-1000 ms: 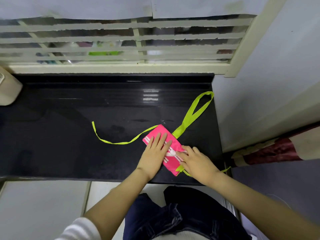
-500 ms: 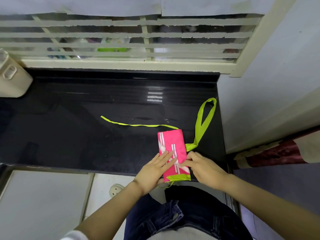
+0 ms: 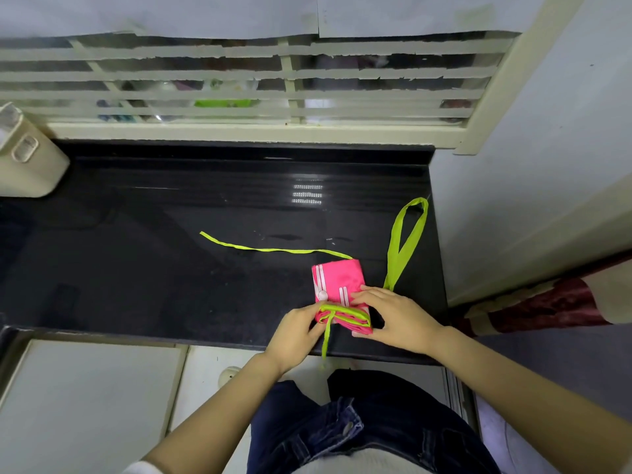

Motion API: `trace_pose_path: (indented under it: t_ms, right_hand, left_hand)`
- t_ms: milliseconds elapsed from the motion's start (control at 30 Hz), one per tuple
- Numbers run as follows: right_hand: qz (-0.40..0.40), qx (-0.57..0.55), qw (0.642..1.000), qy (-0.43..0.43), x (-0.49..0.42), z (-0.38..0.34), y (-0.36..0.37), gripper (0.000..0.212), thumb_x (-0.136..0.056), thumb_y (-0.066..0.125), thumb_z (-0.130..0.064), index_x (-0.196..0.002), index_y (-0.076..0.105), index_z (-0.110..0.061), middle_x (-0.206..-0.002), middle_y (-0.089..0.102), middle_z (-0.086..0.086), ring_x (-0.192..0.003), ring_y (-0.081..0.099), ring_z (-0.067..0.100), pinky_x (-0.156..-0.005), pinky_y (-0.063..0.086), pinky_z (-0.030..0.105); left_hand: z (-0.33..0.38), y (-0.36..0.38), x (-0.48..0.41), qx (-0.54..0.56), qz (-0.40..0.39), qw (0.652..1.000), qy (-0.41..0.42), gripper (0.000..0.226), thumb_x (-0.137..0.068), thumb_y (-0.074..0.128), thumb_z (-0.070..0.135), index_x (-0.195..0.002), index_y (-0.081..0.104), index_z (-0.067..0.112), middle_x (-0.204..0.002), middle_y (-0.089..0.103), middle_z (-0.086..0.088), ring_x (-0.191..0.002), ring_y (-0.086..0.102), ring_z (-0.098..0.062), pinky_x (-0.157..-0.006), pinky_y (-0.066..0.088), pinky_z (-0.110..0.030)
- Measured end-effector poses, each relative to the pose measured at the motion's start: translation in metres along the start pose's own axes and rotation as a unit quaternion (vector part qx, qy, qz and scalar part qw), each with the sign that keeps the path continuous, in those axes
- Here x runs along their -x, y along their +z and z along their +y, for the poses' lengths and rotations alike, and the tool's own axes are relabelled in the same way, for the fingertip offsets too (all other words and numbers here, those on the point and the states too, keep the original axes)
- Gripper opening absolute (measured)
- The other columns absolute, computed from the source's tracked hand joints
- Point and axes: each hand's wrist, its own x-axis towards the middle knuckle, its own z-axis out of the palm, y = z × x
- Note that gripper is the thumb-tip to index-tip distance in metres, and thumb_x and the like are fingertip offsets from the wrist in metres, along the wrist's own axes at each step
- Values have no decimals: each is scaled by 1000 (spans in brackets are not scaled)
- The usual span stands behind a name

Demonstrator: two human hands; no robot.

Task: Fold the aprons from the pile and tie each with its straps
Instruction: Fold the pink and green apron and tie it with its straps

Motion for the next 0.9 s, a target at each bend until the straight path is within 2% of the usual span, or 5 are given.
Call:
trace_pose_path:
  t_ms: [300,467,633,767,900]
  right_hand:
    - [43,-27,997,53,-5,-4,2,43,-93,51,-43,-130,51,-20,-116,65,-3,-106,61,18,-91,47,34]
    - [76,-61,991,89,-11,-7,0,40,-92,44,-54,-116,62,-27,-110,67,-9,-102,61,14,-89,47,32]
    - [98,-46,982,153,-26,-11,-6,52,-88,33,-65,-100,57,-20,-90,70,-4,-86,65,19,-78,51,35]
    - [101,64,979,164,-39,-16,-10,46,-93,34,-58,-101,47,-14,-84,68,2,-82,66,23,-70,50,36]
    - [72,189,964,173,-54,-23,-18,52,-95,29,-57,-109,50,-11,-95,69,5,-90,66,24,-68,46,31]
  left_hand:
    - [-6,-4,-2,38,-46,998,13,39,-86,68,20,-124,59,24,-113,64,12,-104,58,-1,-88,43,-13]
    - [4,-4,-12,107,29,993,-31,15,-91,61,24,-99,65,35,-85,70,14,-77,58,5,-71,45,-18]
    - [8,-4,-28,-25,48,993,-109,20,-96,49,38,-91,61,24,-72,62,6,-64,52,-9,-64,40,-31]
    - [7,-6,-39,-27,39,988,-144,29,-95,46,45,-99,61,21,-86,68,2,-80,61,-18,-71,45,-33]
    - [7,-7,-46,53,67,980,-182,22,-93,55,39,-84,61,20,-64,58,5,-60,52,-11,-62,43,-31]
